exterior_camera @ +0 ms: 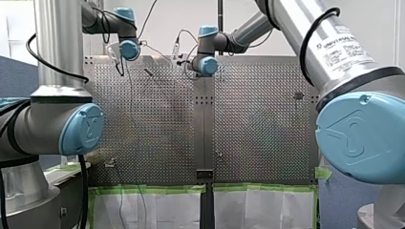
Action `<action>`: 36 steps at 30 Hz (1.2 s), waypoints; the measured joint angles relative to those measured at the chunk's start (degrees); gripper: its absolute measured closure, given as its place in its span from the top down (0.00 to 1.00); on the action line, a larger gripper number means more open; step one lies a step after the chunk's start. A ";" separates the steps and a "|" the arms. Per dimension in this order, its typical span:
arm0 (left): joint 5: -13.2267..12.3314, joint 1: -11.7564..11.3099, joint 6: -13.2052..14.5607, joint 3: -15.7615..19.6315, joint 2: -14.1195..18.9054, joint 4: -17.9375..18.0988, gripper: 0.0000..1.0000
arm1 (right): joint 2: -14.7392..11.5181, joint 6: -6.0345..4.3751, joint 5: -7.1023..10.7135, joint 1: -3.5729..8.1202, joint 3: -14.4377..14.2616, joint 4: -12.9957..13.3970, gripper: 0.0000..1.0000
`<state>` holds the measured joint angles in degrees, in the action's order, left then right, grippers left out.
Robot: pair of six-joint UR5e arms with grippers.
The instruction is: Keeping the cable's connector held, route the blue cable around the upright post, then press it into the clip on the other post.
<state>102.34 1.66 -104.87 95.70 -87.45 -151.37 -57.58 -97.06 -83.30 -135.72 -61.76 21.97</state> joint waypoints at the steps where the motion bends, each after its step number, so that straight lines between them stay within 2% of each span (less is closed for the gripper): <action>1: -0.49 -0.50 -0.12 -0.06 -0.16 0.06 0.00 | 0.27 -0.01 -0.01 0.04 0.14 0.01 0.00; 9: -3.99 -4.67 -0.60 -0.16 -1.47 0.43 0.00 | 1.76 0.13 -0.18 0.54 0.60 0.11 0.00; 18: -7.87 -4.70 -0.69 -0.18 -6.41 0.75 0.00 | 2.44 0.32 -0.43 1.37 0.61 -0.05 0.00; 27: -7.60 -4.69 -0.81 -0.18 -11.10 1.85 0.00 | 3.33 1.10 -0.42 1.86 0.55 -0.82 0.00; 36: -7.00 -4.52 -0.86 -0.18 -12.23 2.12 0.00 | 3.89 1.88 -0.45 2.10 0.28 -1.51 0.00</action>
<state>95.34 -2.86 -105.73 95.52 -99.68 -149.25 -53.69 -95.19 -83.75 -133.62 -61.48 20.46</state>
